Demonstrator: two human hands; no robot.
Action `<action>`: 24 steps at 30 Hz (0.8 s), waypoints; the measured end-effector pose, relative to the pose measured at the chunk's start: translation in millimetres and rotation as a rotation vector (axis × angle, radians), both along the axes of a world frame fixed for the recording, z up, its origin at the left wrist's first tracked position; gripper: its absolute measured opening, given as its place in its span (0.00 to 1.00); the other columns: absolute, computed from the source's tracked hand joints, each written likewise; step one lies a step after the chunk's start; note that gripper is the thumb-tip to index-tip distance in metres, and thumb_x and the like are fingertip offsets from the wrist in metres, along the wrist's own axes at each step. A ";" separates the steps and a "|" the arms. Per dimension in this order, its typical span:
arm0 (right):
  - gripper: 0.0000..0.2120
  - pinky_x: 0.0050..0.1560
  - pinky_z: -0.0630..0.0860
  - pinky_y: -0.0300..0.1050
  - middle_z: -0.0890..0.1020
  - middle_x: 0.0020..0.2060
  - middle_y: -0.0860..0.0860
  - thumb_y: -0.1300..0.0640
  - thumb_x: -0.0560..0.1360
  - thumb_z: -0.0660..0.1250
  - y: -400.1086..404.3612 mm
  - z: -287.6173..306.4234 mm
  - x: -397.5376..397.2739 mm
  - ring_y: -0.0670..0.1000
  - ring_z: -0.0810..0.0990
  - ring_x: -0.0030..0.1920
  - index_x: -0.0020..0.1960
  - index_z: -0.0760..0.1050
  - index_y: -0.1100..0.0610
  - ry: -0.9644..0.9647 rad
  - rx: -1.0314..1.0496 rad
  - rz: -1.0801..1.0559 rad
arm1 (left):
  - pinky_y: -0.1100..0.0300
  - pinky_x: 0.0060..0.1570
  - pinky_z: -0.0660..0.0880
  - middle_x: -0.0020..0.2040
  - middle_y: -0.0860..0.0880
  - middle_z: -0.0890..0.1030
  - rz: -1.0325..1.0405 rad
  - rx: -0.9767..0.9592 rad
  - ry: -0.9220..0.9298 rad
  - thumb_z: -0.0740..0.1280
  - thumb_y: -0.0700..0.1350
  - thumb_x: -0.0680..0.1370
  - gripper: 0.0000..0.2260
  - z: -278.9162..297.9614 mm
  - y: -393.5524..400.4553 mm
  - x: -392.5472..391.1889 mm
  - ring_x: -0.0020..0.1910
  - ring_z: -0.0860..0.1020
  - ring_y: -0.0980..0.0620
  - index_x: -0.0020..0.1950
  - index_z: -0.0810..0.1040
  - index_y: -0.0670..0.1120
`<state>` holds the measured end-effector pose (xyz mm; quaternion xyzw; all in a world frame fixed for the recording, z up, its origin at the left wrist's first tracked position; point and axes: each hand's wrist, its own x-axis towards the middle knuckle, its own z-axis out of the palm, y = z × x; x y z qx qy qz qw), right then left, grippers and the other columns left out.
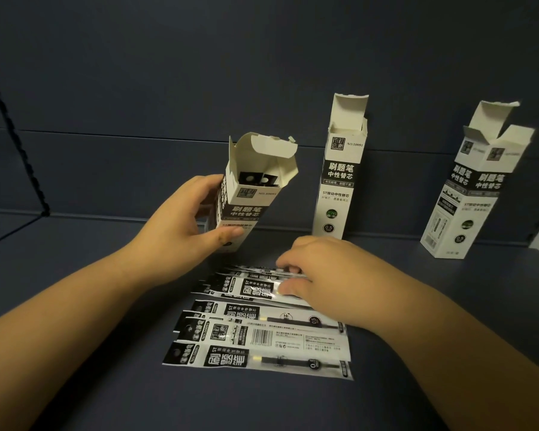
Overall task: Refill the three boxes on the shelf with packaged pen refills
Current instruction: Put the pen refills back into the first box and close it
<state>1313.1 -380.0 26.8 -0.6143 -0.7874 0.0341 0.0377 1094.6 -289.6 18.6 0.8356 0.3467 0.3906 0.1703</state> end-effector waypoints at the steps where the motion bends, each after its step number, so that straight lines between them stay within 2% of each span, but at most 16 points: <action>1: 0.17 0.60 0.75 0.50 0.76 0.57 0.46 0.44 0.82 0.63 -0.2 0.6 -1.2 0.50 0.75 0.59 0.68 0.77 0.47 -0.007 0.002 0.007 | 0.62 0.62 0.73 0.63 0.63 0.74 -0.001 0.001 0.001 0.69 0.60 0.69 0.28 -0.1 0.2 -0.3 0.64 0.75 0.62 0.67 0.64 0.66; 5: 0.14 0.57 0.75 0.47 0.76 0.54 0.46 0.46 0.82 0.63 -1.6 1.7 -4.2 0.49 0.75 0.55 0.65 0.79 0.47 -0.015 0.004 0.013 | 0.62 0.62 0.73 0.63 0.65 0.74 0.005 0.004 0.004 0.68 0.62 0.68 0.29 -0.8 1.3 -0.8 0.64 0.74 0.63 0.67 0.64 0.66; 9: 0.13 0.55 0.76 0.47 0.75 0.52 0.46 0.50 0.84 0.58 -6.6 3.9 -5.0 0.50 0.76 0.53 0.61 0.80 0.47 -0.032 0.050 0.010 | 0.62 0.62 0.73 0.63 0.65 0.74 -0.004 0.005 0.000 0.68 0.62 0.68 0.27 -0.3 0.9 -0.7 0.64 0.74 0.63 0.65 0.63 0.69; 13: 0.10 0.52 0.79 0.49 0.78 0.49 0.47 0.58 0.80 0.61 -8.7 5.9 -8.0 0.52 0.79 0.50 0.55 0.79 0.50 -0.102 0.063 -0.016 | 0.62 0.62 0.74 0.63 0.64 0.74 0.003 0.004 -0.002 0.68 0.61 0.68 0.28 -0.6 1.5 -0.7 0.64 0.74 0.64 0.67 0.65 0.66; 17: 0.05 0.51 0.80 0.50 0.79 0.47 0.48 0.57 0.80 0.63 -10.5 8.7 -11.3 0.53 0.80 0.49 0.53 0.77 0.51 -0.134 0.053 -0.029 | 0.58 0.64 0.74 0.65 0.63 0.75 -0.006 -0.002 -0.009 0.68 0.62 0.68 0.27 -0.3 1.0 -1.5 0.65 0.74 0.63 0.65 0.64 0.69; 20: 0.07 0.47 0.78 0.47 0.79 0.47 0.47 0.58 0.80 0.61 -13.5 8.9 -11.4 0.53 0.79 0.48 0.54 0.76 0.50 -0.129 0.115 -0.033 | 0.57 0.64 0.75 0.65 0.62 0.75 -0.002 -0.002 -0.004 0.67 0.62 0.68 0.28 -0.7 1.1 -1.2 0.65 0.75 0.62 0.67 0.64 0.66; 24: 0.09 0.43 0.72 0.45 0.77 0.47 0.46 0.58 0.79 0.61 -17.1 9.4 -12.8 0.51 0.77 0.46 0.56 0.75 0.50 -0.093 0.181 -0.031 | 0.59 0.64 0.74 0.65 0.62 0.75 -0.004 0.002 -0.002 0.68 0.61 0.68 0.29 -1.8 2.1 -1.7 0.64 0.75 0.62 0.68 0.65 0.64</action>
